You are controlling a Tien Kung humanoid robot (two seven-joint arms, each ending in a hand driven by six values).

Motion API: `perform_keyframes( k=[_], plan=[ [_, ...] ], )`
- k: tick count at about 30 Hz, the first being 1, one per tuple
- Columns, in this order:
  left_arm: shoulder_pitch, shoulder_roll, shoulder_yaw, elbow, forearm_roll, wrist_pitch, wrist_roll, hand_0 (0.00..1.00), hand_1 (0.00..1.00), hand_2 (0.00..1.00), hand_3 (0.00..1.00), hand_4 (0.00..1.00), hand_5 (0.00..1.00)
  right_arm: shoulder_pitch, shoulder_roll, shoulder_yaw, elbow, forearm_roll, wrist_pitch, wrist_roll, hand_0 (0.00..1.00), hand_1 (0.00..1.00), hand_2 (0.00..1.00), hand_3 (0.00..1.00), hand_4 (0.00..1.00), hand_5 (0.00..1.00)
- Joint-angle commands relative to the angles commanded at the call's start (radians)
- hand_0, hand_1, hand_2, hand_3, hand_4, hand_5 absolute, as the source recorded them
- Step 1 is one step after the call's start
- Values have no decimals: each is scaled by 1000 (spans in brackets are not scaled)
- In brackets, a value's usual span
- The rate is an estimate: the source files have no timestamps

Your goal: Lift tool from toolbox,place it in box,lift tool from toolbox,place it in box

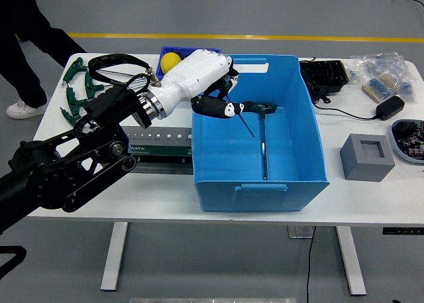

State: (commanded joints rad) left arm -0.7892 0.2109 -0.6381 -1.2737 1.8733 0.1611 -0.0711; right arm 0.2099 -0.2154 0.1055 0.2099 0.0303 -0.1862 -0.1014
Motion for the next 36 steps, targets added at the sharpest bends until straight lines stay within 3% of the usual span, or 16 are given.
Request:
perform_keyframes(
  k=[1,2,4,7,8,13,14,19,20,28,32,36],
  plan=[
    [0,-8,10,9,1,8,-3,120,2,5,31,715,488,1,0,0,0,1,0,0,698,704,756,608,839,725],
    [1,-16,21,20,-5,18,-8,182,51,97,147,752,504,1,-1,-1,0,1,0,1,699,704,756,608,839,725],
    [2,-28,41,39,-24,32,-19,182,51,97,147,752,504,3,-2,-1,1,2,0,2,699,704,756,608,839,725],
    [1,-40,73,59,-49,20,-25,182,51,97,147,752,504,4,-3,-1,1,4,-1,3,699,704,756,608,839,725],
    [1,-42,81,62,-53,17,-29,286,227,316,471,930,584,4,-3,-1,1,3,0,3,698,704,756,608,839,725],
    [-1,-48,114,70,-83,10,-52,286,227,316,471,930,584,2,-2,4,1,-6,0,0,698,704,756,608,839,725],
    [-1,-49,118,71,-89,13,-59,458,562,655,700,985,621,2,-2,5,1,-9,0,-1,699,704,756,608,839,725],
    [-1,-47,129,74,-102,17,-84,458,562,655,700,985,621,-1,-2,10,1,-17,0,-3,699,704,756,608,839,725],
    [-1,-46,130,75,-103,16,-86,477,584,717,768,997,634,-1,-2,10,1,-18,0,-3,699,704,757,608,839,725],
    [5,-40,124,80,-103,14,-89,479,587,728,783,993,630,-4,-1,12,2,-18,0,-3,700,704,757,607,839,725],
    [15,-38,103,80,-110,18,-86,491,598,739,794,990,631,-5,0,14,1,-19,-1,-3,700,704,757,608,839,725],
    [57,-39,32,82,-157,38,-86,491,598,739,794,990,631,-5,0,9,1,-12,-1,-1,700,704,757,608,839,725]
  ],
)
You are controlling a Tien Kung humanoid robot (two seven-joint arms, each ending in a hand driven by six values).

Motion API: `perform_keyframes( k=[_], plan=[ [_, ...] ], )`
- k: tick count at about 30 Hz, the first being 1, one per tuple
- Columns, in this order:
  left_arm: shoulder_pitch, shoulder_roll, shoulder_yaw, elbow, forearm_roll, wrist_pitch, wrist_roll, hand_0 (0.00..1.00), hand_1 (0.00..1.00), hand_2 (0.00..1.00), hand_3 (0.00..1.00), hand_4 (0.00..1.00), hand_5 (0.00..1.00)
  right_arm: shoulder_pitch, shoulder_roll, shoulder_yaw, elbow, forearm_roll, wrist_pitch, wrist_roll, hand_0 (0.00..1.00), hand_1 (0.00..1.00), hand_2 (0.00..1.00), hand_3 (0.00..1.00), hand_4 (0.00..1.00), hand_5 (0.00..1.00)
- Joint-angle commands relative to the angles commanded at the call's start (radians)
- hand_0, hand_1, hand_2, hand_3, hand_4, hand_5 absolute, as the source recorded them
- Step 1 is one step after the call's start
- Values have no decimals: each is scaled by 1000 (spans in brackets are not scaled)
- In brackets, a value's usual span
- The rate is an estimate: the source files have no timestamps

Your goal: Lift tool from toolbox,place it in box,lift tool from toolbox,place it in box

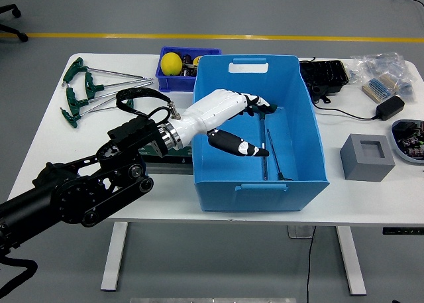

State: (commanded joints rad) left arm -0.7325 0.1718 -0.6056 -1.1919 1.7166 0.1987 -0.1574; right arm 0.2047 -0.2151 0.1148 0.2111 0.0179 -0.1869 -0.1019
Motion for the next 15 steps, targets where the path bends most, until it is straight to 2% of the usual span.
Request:
perform_keyframes(
  k=[1,2,7,8,13,14,15],
  plan=[
    [17,-2,-27,2,-28,11,-4,491,598,739,794,990,631,0,0,-2,0,3,0,1,700,704,757,608,839,725],
    [34,-4,-55,4,-58,20,-8,572,652,776,797,991,638,1,0,-4,0,5,0,2,700,704,757,608,839,726],
    [140,-17,-215,1,-259,74,-41,572,652,776,797,991,638,2,-1,-15,0,22,1,7,700,704,757,608,839,726],
    [153,-18,-235,-1,-297,76,-44,628,678,787,792,992,661,2,-1,-16,0,23,1,8,700,704,757,608,840,726],
    [253,-24,-352,-38,-505,40,-49,628,678,787,792,992,661,2,-1,-17,-1,25,1,10,700,704,757,608,840,726],
    [277,-25,-379,-51,-551,25,-46,689,709,810,776,976,719,3,-1,-19,-1,27,2,11,700,703,756,608,839,726],
    [290,-25,-392,-57,-590,17,-43,689,709,810,776,976,719,3,-1,-20,-1,28,2,11,700,703,756,608,839,726]
  ],
)
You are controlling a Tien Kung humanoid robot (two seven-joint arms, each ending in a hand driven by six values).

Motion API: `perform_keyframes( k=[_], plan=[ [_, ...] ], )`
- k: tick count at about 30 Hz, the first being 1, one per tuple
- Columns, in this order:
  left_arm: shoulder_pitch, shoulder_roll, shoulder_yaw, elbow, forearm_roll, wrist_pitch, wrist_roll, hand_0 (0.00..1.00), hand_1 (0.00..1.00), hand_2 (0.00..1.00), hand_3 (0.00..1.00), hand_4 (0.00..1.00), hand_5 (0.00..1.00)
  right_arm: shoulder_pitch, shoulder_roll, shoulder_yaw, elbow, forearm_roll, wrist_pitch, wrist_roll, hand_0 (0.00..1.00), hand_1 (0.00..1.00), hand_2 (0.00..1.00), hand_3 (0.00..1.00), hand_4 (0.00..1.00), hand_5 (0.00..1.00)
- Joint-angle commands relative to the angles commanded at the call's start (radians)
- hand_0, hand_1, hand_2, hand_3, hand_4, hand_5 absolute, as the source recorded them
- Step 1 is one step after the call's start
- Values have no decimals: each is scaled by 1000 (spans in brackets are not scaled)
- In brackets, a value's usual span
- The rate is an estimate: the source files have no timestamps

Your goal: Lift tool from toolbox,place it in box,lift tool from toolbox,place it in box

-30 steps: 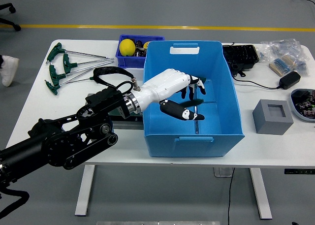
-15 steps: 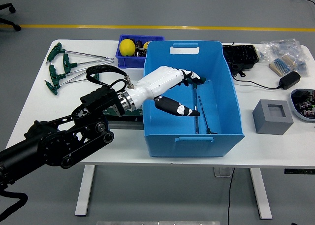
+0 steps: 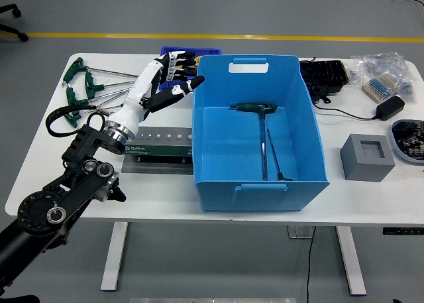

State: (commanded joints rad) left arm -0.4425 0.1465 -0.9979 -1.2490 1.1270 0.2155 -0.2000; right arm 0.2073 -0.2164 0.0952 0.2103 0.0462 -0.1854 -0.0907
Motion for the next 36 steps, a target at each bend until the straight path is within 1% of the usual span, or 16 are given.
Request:
perform_keyframes(
  k=[2,4,5,8,9,10,11,15,17,22,23,28,29,31,36],
  plan=[
    [31,-1,-34,-16,-85,-28,19,689,709,810,776,976,719,0,1,1,0,0,0,0,700,703,756,608,839,726],
    [64,-5,-78,-33,-169,-67,56,689,709,810,776,976,719,0,1,0,0,2,0,2,700,703,756,608,839,726],
    [77,-8,-95,-40,-214,-77,72,704,688,812,749,966,727,0,1,-1,0,3,0,2,698,704,756,606,839,726],
    [120,-24,-162,-60,-338,-86,127,704,688,812,749,966,727,-1,2,-3,0,6,-1,4,698,704,756,606,839,726],
    [131,-30,-184,-65,-368,-89,140,704,688,812,749,966,727,-1,3,-4,0,6,-1,4,698,704,756,606,839,726],
    [151,-37,-216,-74,-377,-94,160,704,688,812,749,966,727,-2,3,-4,0,8,-1,5,698,704,756,606,839,726],
    [160,-41,-238,-80,-373,-97,168,709,685,811,748,959,715,-2,3,-5,0,9,-1,5,698,704,756,607,839,726],
    [199,-49,-323,-103,-325,-110,184,709,685,811,748,959,715,-4,4,-4,-1,6,-1,5,698,704,756,607,839,726],
    [213,-55,-354,-110,-310,-114,185,710,685,809,747,968,729,-4,5,-3,-1,4,-1,4,697,703,756,606,840,727],
    [260,-68,-432,-127,-268,-124,181,710,685,809,747,968,729,-7,8,1,-1,-3,-1,1,697,703,756,606,840,727],
    [269,-69,-442,-129,-262,-125,178,717,693,807,746,962,746,-7,8,1,-1,-2,-1,1,697,704,756,606,839,726],
    [315,-64,-483,-134,-255,-122,148,717,693,807,746,962,746,-8,10,1,-1,0,-2,1,697,704,756,606,839,726],
    [322,-63,-489,-135,-253,-122,143,720,699,806,745,951,762,-8,11,1,-1,1,-2,1,697,702,756,605,839,728],
    [336,-62,-501,-138,-247,-125,133,720,699,806,745,951,762,-8,12,2,-1,-1,-1,1,697,702,756,605,839,728],
    [349,-61,-507,-143,-237,-137,129,718,697,800,743,943,763,-8,14,5,0,-7,-1,-1,696,702,755,605,839,727]
  ],
)
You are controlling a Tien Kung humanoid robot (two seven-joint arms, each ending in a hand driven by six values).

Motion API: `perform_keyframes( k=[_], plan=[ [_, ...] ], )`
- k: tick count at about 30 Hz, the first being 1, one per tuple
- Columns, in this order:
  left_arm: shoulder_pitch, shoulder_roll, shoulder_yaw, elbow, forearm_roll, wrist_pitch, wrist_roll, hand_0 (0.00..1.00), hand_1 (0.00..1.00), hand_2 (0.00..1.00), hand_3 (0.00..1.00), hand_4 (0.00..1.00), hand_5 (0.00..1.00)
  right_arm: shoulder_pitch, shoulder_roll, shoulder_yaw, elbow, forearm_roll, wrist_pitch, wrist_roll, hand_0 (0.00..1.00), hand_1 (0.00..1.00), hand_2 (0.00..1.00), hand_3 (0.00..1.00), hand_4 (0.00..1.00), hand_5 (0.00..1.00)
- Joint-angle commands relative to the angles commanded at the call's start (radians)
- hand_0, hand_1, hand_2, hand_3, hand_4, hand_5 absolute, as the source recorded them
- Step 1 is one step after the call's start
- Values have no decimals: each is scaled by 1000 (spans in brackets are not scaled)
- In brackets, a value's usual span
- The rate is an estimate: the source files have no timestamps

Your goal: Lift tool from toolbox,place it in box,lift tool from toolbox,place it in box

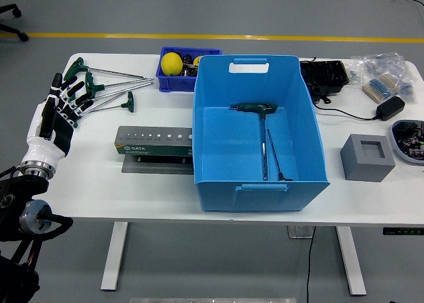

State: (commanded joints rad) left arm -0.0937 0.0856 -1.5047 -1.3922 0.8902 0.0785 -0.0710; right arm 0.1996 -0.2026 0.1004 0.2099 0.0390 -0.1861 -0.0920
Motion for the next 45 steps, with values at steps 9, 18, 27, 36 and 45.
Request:
perform_keyframes(
  k=[9,18,27,36,45],
  plan=[
    [0,1,11,-3,34,-16,19,715,694,796,742,939,769,-6,6,15,0,-26,1,-9,696,702,755,605,839,726],
    [13,10,6,-1,43,-17,25,717,690,792,741,936,774,-6,4,7,0,-11,0,-4,697,701,755,605,837,726],
    [16,9,8,0,48,-17,25,717,689,793,740,935,777,-9,4,17,1,-33,0,-10,696,700,755,605,836,726],
    [14,12,10,-3,51,-16,24,717,689,788,739,933,784,-10,6,16,1,-29,0,-9,696,702,755,605,835,726],
    [14,9,21,-3,51,-15,24,717,689,786,739,934,786,-5,3,-10,1,13,2,3,696,702,755,605,835,726]
  ],
)
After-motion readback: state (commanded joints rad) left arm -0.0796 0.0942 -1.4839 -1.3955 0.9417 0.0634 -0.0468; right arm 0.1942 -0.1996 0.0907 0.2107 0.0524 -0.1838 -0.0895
